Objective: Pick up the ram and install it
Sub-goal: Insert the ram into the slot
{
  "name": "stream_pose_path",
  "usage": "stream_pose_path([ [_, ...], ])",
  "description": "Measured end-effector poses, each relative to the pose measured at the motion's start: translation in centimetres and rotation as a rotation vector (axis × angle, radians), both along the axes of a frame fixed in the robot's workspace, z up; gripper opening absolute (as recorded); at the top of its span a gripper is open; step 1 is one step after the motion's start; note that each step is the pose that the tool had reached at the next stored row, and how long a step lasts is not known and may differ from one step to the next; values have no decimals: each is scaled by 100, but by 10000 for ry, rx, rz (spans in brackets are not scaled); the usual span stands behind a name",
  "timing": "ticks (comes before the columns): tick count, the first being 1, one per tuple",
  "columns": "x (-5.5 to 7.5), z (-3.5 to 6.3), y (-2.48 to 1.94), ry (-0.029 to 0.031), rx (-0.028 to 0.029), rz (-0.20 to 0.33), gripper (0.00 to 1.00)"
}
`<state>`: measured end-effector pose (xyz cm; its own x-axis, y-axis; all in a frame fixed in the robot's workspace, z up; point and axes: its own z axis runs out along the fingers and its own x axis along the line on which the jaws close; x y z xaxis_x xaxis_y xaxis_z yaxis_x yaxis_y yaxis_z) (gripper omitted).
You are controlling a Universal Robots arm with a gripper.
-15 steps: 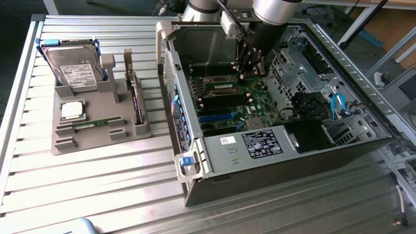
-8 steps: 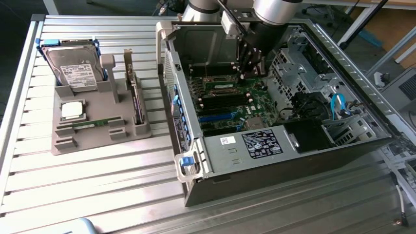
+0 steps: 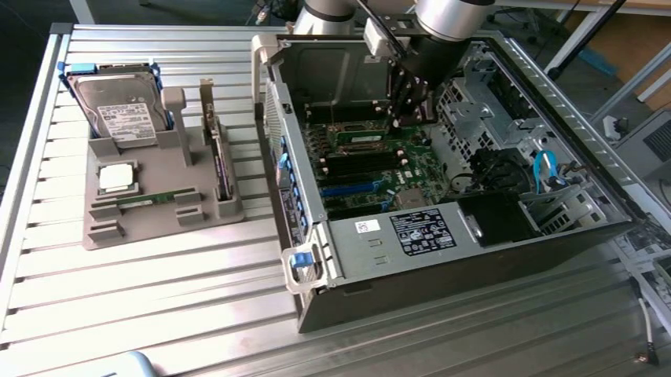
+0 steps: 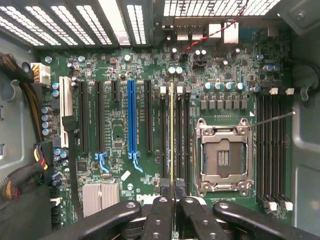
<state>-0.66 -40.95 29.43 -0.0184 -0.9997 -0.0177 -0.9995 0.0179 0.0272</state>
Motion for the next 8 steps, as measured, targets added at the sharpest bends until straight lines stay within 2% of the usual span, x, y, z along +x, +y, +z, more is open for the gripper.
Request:
stream_pose_path([
  [8, 3, -37, 0, 0, -2, -1, 12],
])
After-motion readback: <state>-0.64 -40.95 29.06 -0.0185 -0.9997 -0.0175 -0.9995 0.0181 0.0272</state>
